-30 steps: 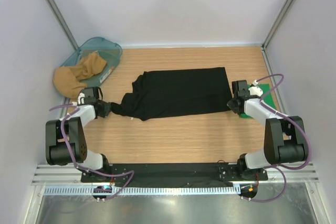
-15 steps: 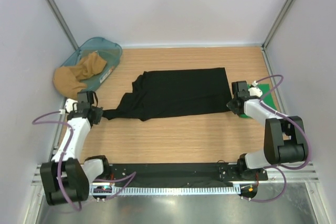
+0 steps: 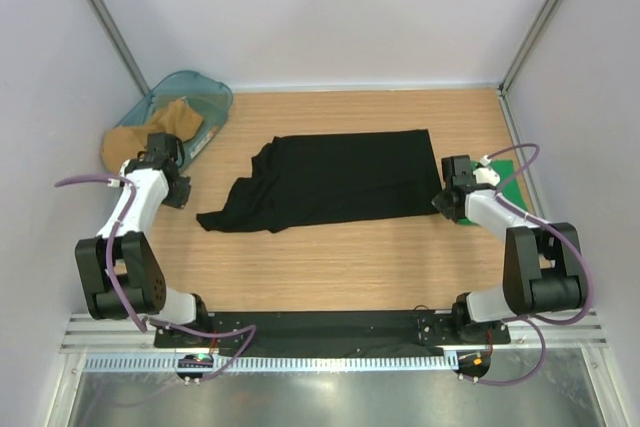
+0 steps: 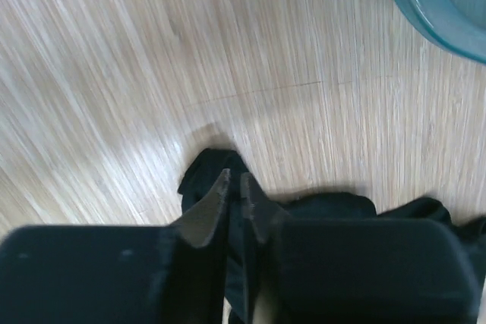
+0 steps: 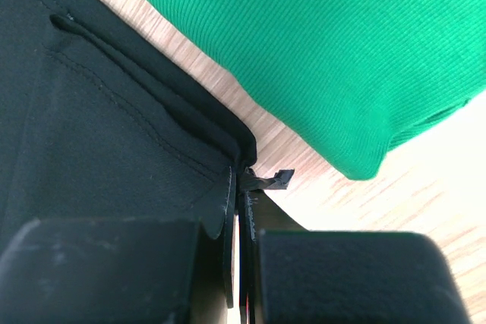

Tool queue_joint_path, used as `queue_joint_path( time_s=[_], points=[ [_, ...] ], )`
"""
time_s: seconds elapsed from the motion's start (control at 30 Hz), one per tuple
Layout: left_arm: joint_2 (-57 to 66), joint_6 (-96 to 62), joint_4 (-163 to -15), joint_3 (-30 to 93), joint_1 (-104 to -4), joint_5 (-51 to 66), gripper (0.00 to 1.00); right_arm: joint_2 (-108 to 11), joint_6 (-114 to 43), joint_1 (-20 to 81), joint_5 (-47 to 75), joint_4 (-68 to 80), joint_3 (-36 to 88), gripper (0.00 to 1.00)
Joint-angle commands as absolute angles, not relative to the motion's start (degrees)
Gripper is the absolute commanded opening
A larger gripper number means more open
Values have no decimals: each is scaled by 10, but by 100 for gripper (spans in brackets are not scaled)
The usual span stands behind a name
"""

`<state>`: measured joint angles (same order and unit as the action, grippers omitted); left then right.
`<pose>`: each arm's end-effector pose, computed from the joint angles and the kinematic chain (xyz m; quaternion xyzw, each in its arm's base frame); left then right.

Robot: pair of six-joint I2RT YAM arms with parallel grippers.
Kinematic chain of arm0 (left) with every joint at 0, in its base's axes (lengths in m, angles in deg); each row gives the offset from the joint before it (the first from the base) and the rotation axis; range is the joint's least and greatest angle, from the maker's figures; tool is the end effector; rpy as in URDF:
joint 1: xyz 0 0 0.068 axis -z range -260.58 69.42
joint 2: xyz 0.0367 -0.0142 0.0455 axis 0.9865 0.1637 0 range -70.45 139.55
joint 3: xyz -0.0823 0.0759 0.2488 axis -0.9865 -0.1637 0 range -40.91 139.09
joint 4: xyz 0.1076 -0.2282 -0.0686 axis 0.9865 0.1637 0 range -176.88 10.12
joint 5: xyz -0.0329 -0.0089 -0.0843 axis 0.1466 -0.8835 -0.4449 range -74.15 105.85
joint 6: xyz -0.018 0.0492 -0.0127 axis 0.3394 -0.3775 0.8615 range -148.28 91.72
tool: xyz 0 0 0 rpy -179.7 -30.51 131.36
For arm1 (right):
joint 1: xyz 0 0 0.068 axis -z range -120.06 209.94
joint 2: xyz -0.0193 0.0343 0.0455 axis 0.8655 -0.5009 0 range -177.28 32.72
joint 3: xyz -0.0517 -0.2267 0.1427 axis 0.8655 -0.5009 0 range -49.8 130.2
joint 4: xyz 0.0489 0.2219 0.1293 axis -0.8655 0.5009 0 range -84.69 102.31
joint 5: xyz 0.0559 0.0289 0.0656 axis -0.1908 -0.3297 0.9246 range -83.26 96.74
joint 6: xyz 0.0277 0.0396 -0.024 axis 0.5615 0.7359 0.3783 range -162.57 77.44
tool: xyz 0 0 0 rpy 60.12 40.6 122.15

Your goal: Fold and stack the tank tops

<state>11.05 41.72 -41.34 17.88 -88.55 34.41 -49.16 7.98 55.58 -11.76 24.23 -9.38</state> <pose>0.2660 0.0487 0.2353 -0.6334 0.7342 0.0398 0.2412 0.2594 0.0085 0.1639 0.4120 0.8616 -0.0216 0.2955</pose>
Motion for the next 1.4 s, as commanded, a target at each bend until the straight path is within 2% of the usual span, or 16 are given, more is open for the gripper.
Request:
queue_joint_path(
  time_s=[0.0, 0.03, 0.13, 0.3, 0.37, 0.5, 0.57, 0.67, 0.83, 0.9, 0.97, 1.03, 1.1, 1.2, 1.37],
  points=[
    [116, 410, -373, 198, -888, 368, 14, -454, 78, 557, -139, 259, -95, 1],
    [109, 399, -407, 176, -888, 354, 34, -449, 77, 558, -144, 267, -95, 1],
    [81, 341, -495, 127, -874, 297, 42, -425, 74, 557, -145, 285, -101, 1],
    [108, 212, -550, 130, -815, 230, 45, -384, 70, 556, -140, 323, -125, 1],
    [123, 176, -570, 144, -806, 195, 52, -359, 71, 557, -137, 332, -145, 1],
    [156, 135, -605, 183, -742, 188, 72, -315, 70, 557, -136, 346, -173, 1],
    [182, 126, -613, 202, -728, 188, 75, -302, 69, 557, -136, 348, -180, 1],
    [241, 101, -619, 258, -716, 161, 76, -295, 61, 557, -136, 348, -181, 1],
    [349, 74, -607, 370, -713, 139, 70, -299, 52, 557, -130, 347, -180, 1],
    [388, 72, -603, 404, -707, 147, 64, -299, 52, 557, -129, 344, -180, 1],
    [422, 78, -597, 425, -704, 143, 51, -298, 52, 557, -130, 342, -181, 1],
    [442, 91, -595, 450, -704, 137, 48, -298, 52, 557, -130, 341, -180, 1],
    [467, 96, -597, 470, -703, 129, 48, -298, 52, 557, -129, 339, -179, 1],
    [491, 106, -602, 487, -703, 109, 53, -299, 50, 557, -129, 339, -179, 1],
    [522, 142, -606, 503, -703, 88, 52, -302, 50, 557, -129, 334, -178, 1]
  ],
)
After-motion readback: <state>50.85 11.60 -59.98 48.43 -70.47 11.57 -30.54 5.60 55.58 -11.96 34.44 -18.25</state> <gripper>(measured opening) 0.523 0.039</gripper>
